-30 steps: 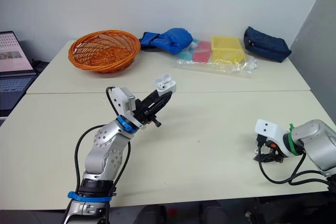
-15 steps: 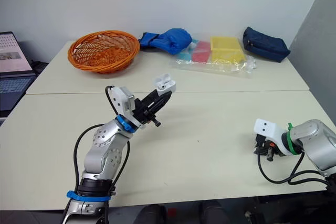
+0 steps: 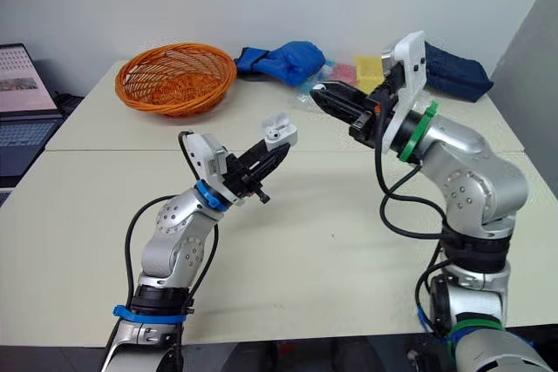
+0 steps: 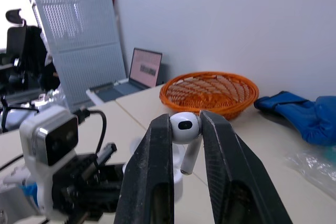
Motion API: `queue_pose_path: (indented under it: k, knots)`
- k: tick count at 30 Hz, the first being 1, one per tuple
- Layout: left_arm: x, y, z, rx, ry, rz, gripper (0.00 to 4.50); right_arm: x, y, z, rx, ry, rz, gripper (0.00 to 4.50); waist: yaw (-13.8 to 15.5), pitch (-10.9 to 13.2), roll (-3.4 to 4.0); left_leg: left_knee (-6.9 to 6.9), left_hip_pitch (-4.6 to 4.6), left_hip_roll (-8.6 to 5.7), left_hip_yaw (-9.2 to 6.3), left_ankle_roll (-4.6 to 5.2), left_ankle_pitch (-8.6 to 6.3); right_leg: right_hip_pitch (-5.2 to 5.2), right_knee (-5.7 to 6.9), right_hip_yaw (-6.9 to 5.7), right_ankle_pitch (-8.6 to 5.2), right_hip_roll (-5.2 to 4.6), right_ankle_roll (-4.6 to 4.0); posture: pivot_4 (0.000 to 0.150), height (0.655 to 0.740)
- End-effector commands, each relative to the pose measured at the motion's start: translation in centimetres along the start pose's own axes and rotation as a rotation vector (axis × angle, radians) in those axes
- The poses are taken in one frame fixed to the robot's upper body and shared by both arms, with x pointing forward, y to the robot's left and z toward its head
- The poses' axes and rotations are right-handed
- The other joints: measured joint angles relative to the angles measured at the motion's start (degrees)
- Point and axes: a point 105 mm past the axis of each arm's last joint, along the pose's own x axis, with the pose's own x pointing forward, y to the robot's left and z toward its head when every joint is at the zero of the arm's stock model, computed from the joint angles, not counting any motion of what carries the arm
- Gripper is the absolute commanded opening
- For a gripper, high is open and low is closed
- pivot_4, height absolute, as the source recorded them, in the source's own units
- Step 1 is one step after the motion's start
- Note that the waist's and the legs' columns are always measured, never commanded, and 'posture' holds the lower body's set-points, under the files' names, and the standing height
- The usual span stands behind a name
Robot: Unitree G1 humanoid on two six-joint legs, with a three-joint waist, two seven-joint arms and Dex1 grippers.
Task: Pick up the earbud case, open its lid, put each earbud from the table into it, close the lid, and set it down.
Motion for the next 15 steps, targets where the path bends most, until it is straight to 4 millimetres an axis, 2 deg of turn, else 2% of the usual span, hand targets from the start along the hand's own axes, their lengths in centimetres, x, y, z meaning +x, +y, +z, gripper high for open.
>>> queue_pose_path:
  k: [1,9,15]
  knots:
    - [0.9,-0.2,1.6,0.011,-0.047,-0.049,0.75,0.5,0.5,0.8,-0.028,-0.068,-0.017,0.41,0.0,0.0,0.0,0.04,-0.01,-0.02,0.0,0.0,0.0,0.0,0.0,-0.02,0.0,0.0,0.01,0.15,0.74]
    - [1.5,-0.7,2.0,-0.01,-0.067,-0.097,0.75,1.6,0.7,-1.7,-0.02,-0.066,-0.045,0.41,-0.3,0.0,0.0,0.05,0.1,0.05,-0.07,0.01,0.0,0.01,0.14,-0.08,-0.1,0.14,0.16,0.15,0.74]
    - [1.7,-0.9,2.0,-0.014,-0.074,-0.111,0.75,2.3,0.9,-2.2,-0.014,-0.081,-0.052,0.41,-0.3,0.0,0.0,0.08,0.13,0.05,-0.04,0.01,0.01,0.03,0.16,-0.06,-0.09,0.15,0.16,0.15,0.74]
